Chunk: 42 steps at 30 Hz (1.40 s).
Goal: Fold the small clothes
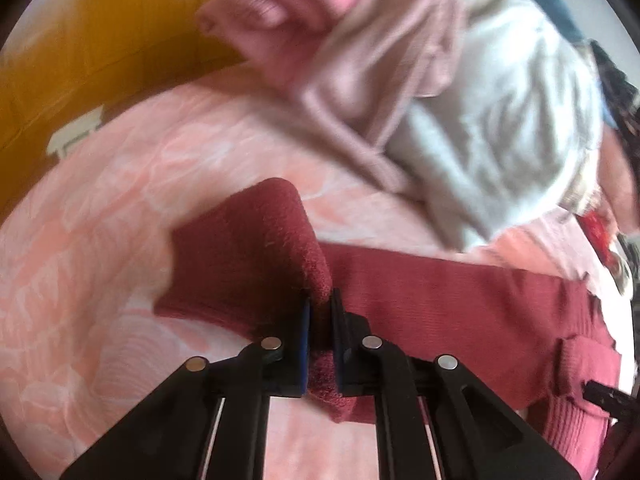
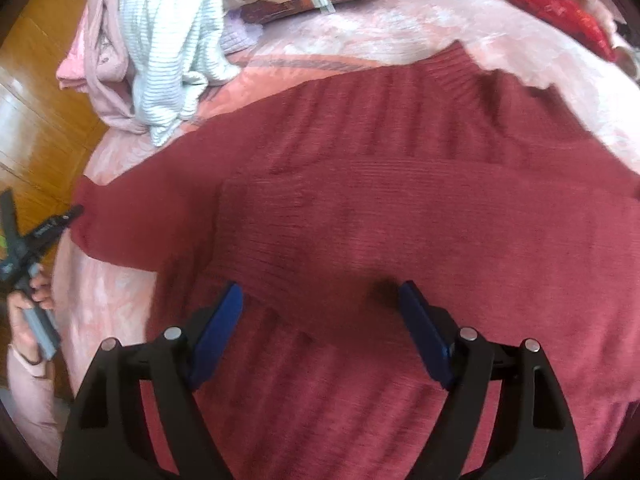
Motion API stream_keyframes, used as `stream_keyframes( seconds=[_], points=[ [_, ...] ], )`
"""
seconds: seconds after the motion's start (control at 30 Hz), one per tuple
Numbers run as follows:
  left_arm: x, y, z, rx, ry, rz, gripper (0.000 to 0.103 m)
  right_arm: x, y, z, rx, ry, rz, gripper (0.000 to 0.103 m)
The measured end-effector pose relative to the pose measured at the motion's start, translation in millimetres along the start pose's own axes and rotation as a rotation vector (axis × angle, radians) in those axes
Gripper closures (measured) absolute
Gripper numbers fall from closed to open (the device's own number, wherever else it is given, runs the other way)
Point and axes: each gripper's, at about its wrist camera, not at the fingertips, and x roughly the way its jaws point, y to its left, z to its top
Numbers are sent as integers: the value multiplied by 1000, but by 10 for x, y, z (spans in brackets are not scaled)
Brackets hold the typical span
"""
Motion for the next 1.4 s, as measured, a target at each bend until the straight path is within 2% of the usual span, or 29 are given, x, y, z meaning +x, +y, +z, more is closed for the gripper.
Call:
stream_keyframes(
  seconds=[0.17,0.33,0.6,0.77,0.93,1.1,1.2,1.23,1.27,1.33,1.4],
  points=[
    [-155,-530,-143,84,-16,-91,94,-112,-288,-56,23,-4,-54,23],
    [-173,-1112,-342,212,-25,-134,94,-206,-549,-108,53,-14,-77,23],
    [-165,-1983,-595,327,-2,-245,94,-349,-853,-217,87,-26,-67,23],
    [-243,-2575,-792,390,2,-341,94,-421,-975,-291,90,-33,-59,23],
    [-168,-3076,-1031,455,40,-364,94,-493,-1130,-354,103,-40,-64,23],
    [53,-3328,-1326,501,102,-349,93,-478,-1242,-424,114,-33,-68,23],
    [135,-3385,-1450,551,106,-335,86,-462,-1257,-438,107,-31,-70,23],
    [132,-3395,-1452,561,107,-346,77,-459,-1246,-434,102,-29,-75,23],
    [109,-3393,-1451,568,118,-372,61,-460,-1240,-432,102,-30,-77,23],
    [9,-3347,-1429,554,132,-405,45,-465,-1224,-413,105,-32,-71,23],
    [-166,-3239,-1376,533,132,-453,38,-466,-1171,-379,105,-33,-50,23]
  ],
)
